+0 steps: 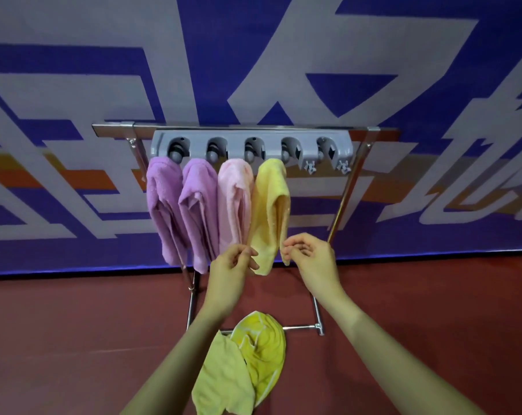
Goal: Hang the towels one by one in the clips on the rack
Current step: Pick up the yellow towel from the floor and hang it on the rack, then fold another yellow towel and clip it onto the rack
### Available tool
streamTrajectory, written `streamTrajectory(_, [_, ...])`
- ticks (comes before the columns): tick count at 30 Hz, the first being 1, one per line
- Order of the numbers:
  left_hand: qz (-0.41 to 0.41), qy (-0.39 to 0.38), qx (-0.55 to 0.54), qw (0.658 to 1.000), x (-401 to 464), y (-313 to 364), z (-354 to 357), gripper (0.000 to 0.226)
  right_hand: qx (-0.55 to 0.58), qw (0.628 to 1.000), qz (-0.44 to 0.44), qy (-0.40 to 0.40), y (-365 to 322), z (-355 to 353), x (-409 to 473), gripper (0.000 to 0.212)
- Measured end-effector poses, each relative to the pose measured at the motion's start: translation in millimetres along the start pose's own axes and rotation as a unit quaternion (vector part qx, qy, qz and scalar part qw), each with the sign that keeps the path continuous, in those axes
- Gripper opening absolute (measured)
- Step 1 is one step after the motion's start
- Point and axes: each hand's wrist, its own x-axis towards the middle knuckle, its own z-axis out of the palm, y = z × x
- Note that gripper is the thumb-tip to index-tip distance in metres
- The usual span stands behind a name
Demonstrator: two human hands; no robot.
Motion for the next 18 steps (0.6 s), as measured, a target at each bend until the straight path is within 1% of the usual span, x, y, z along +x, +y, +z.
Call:
streamTrajectory(3, [-0.039,0.01,0.014,0.999,-5,-47,1,0.021,0.006,0.999,0.036,-0.002,46,10,-4,0.031])
streamTrajectory(8, [-0.1,0.02,0.034,0.994,-14,-165,7,0.025,-0.017,0.997,0.079,-0.006,159,37,-16,0.035])
streamTrajectory(10, [-0.123,0.014,0.043,0.991,-19,-213,10,0.024,-0.036,0.995,0.095,-0.016,209,47,-22,0.037])
streamTrajectory(13, [-0.147,0.015,0.059,0.987,-24,-299,17,0.021,-0.082,0.99,0.109,-0.04,296,66,-26,0.038])
streamTrajectory(16, [-0.171,0.023,0.074,0.982,-22,-393,23,0.02,-0.12,0.985,0.113,-0.06,382,88,-27,0.034])
streamTrajectory(18, [-0.183,0.03,0.085,0.979,-22,-452,28,0.019,-0.142,0.981,0.111,-0.068,437,103,-29,0.036])
